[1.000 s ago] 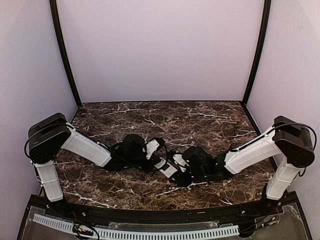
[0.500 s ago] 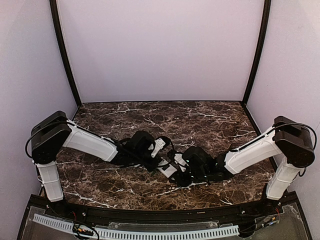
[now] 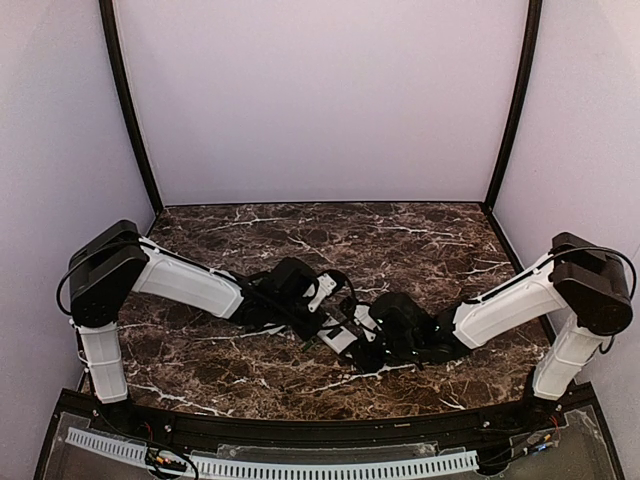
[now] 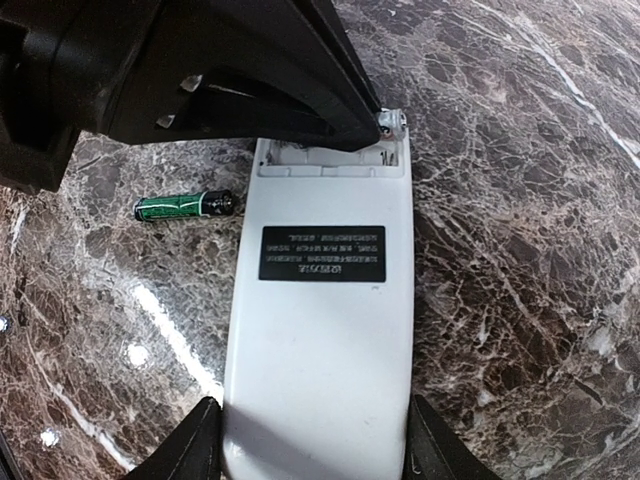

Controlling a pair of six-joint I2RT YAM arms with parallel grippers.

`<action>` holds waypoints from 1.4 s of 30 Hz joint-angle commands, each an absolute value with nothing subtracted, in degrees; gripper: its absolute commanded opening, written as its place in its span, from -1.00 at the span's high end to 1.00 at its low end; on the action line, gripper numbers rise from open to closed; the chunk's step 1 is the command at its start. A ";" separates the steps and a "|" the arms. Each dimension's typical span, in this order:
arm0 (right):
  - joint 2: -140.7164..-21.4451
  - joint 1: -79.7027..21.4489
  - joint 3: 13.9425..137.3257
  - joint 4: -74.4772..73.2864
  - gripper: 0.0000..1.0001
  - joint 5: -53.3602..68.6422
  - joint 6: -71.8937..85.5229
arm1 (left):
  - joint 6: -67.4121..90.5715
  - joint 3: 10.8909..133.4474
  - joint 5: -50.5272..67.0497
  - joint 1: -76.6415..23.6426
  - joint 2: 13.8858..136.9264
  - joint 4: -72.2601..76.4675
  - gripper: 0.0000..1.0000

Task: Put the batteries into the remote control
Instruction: Place the battery in the battery compartment.

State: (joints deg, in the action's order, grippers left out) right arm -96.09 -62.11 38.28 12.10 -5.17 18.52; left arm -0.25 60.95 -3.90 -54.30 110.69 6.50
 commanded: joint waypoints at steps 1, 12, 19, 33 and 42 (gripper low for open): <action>-96.48 -61.25 34.66 -1.60 1.00 -9.44 19.72 | 1.58 58.63 -10.76 -52.03 114.75 -9.17 0.99; -96.51 -60.84 34.57 -1.94 1.00 -10.42 20.47 | 2.11 63.04 -8.80 -52.03 114.90 -18.04 0.99; -96.04 -60.51 34.26 -2.02 1.00 -10.68 20.91 | 2.20 64.03 -8.03 -52.01 116.72 -21.61 0.99; -94.88 -60.50 33.45 -1.30 1.00 -10.58 20.74 | 5.54 66.70 -13.98 -51.33 119.08 -24.96 0.92; -94.77 -60.52 33.27 -0.99 1.00 -10.39 20.48 | 6.02 66.86 -14.65 -51.32 119.98 -25.89 0.76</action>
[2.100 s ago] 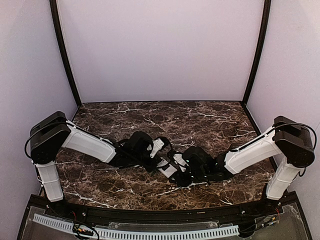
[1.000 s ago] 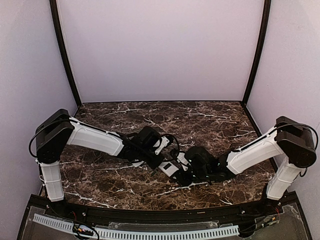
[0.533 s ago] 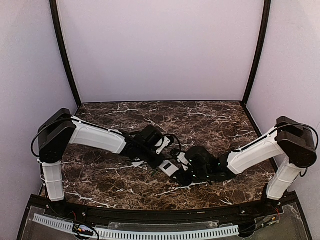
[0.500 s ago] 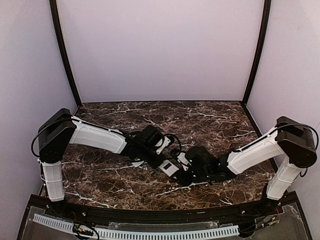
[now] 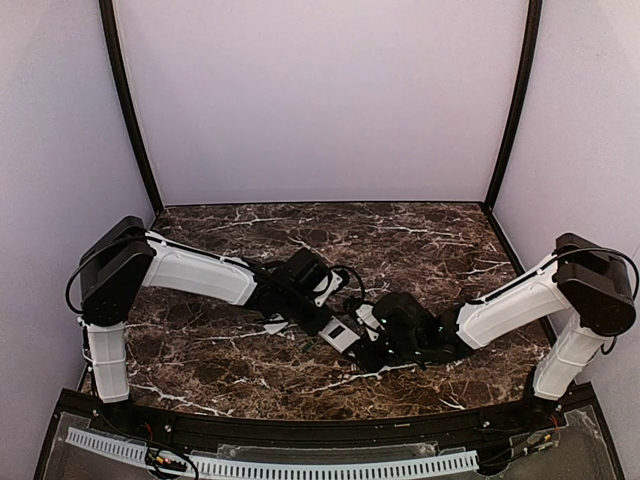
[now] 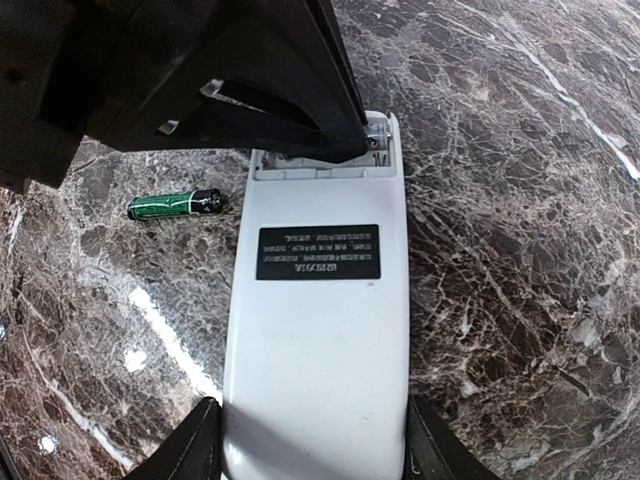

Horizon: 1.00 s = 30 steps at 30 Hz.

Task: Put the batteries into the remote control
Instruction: Place the battery in the battery compartment.

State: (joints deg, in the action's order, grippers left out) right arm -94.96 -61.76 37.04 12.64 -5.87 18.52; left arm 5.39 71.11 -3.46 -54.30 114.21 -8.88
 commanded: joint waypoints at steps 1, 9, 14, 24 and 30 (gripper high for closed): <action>-94.67 -60.55 33.23 -0.97 1.00 -10.33 20.48 | 6.04 66.99 -14.75 -51.33 120.04 -25.92 0.75; -94.80 -60.53 33.22 -0.86 1.00 -10.28 20.40 | 6.35 67.67 -15.76 -51.33 120.06 -26.39 0.71; -95.29 -60.64 33.54 -0.89 1.00 -10.22 20.17 | 6.28 67.51 -13.62 -51.33 117.76 -24.74 0.58; -96.13 -61.47 34.28 -1.29 1.00 -10.15 19.38 | 6.35 69.34 -9.79 -51.27 115.22 -21.29 0.41; -96.24 -61.95 34.64 -1.48 1.00 -10.34 18.99 | 5.60 70.03 -7.78 -51.24 114.61 -19.98 0.32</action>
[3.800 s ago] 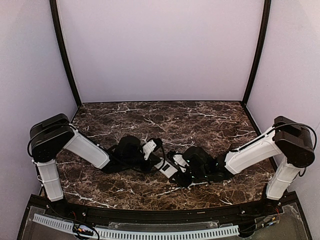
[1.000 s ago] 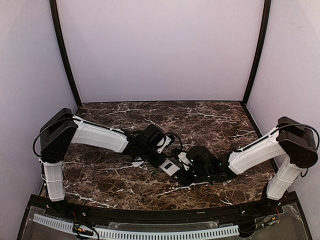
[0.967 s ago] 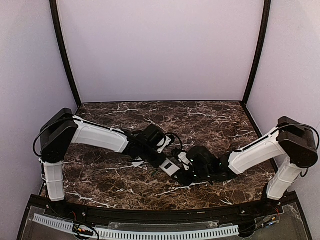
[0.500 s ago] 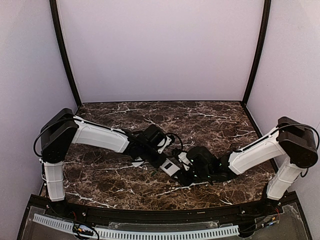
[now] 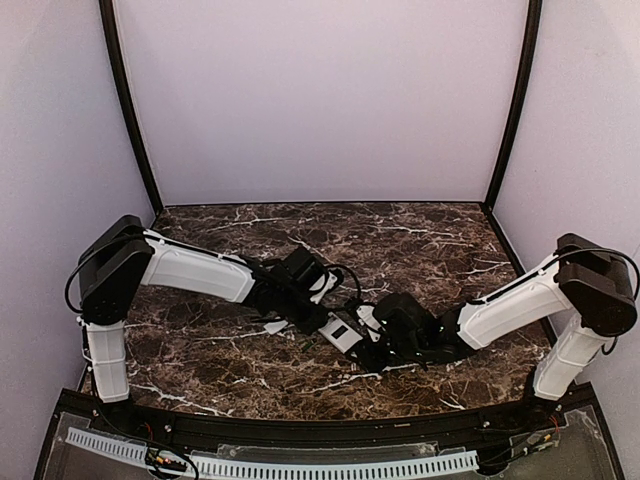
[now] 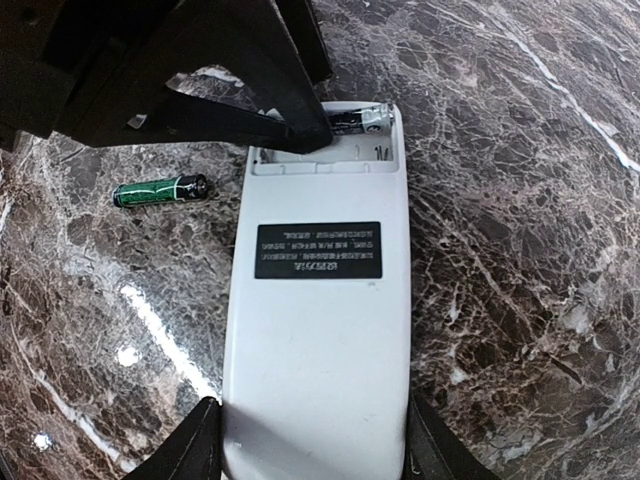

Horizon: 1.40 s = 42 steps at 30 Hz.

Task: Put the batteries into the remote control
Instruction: Place the battery in the battery compartment, then load the battery into the battery compartment.

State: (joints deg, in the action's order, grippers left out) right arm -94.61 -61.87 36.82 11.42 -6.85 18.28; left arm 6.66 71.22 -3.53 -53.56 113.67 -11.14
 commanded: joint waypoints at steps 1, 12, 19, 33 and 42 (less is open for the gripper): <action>-96.19 -62.07 34.63 -1.49 1.00 -10.30 18.98 | 5.31 70.28 -7.45 -51.22 114.65 -19.94 0.31; -96.77 -62.68 35.35 -1.85 1.00 -10.40 18.59 | 4.88 68.79 0.90 -50.92 113.14 -16.25 0.08; -96.84 -62.97 35.92 -1.90 1.00 -10.10 17.27 | 5.19 69.59 9.82 -49.86 112.63 -13.19 -0.03; -97.87 -63.58 37.52 -2.03 1.00 -8.55 15.52 | 7.49 66.80 13.51 -48.38 108.86 -8.95 -0.20; -98.34 -64.65 38.33 -2.59 1.00 -10.76 14.00 | 13.79 65.78 23.65 -44.59 108.72 -4.37 -0.18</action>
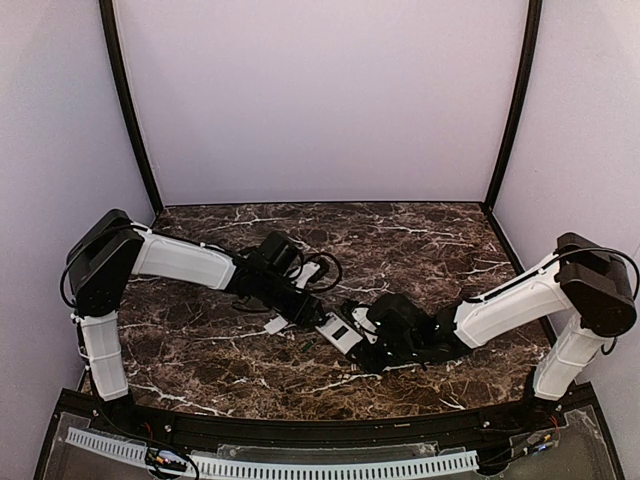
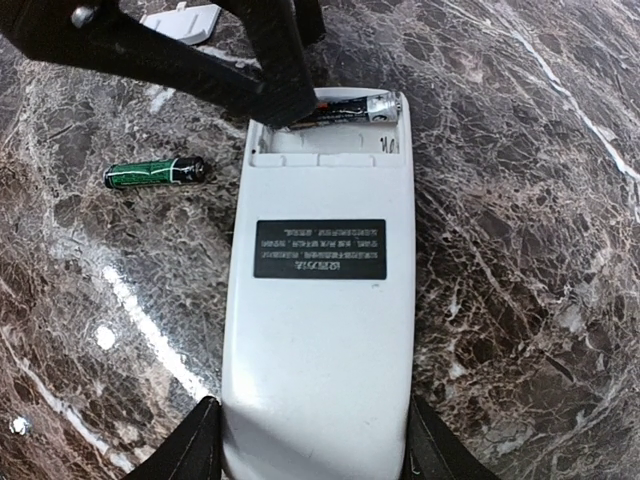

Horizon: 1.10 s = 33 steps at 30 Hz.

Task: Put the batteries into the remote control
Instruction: Load the battery into the battery compartment.

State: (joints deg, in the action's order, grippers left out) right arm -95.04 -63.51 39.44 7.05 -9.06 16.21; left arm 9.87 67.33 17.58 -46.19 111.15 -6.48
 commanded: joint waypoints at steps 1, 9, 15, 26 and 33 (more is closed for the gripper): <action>-98.61 -64.69 38.59 -2.71 1.00 -10.95 13.65 | 15.01 65.63 24.30 -44.06 108.65 -3.62 -0.16; -99.14 -64.84 39.37 -3.12 1.00 -9.84 14.09 | 13.70 62.60 19.05 -44.01 104.28 -0.27 0.34; -98.62 -64.91 39.38 -2.81 1.00 -8.36 14.26 | 10.42 65.28 16.41 -46.32 105.11 -2.13 0.43; -98.27 -64.95 39.29 -2.62 1.00 -7.16 14.49 | 8.44 71.82 13.53 -48.97 109.94 -6.33 0.58; -97.80 -64.88 39.07 -2.57 1.00 -6.55 14.77 | 6.80 75.09 10.67 -50.42 112.60 -9.78 0.66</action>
State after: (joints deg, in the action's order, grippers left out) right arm -95.59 -64.14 40.77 5.50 -9.52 15.09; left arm 8.49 72.99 12.86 -49.54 111.35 -5.30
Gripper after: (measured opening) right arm 0.540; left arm 0.182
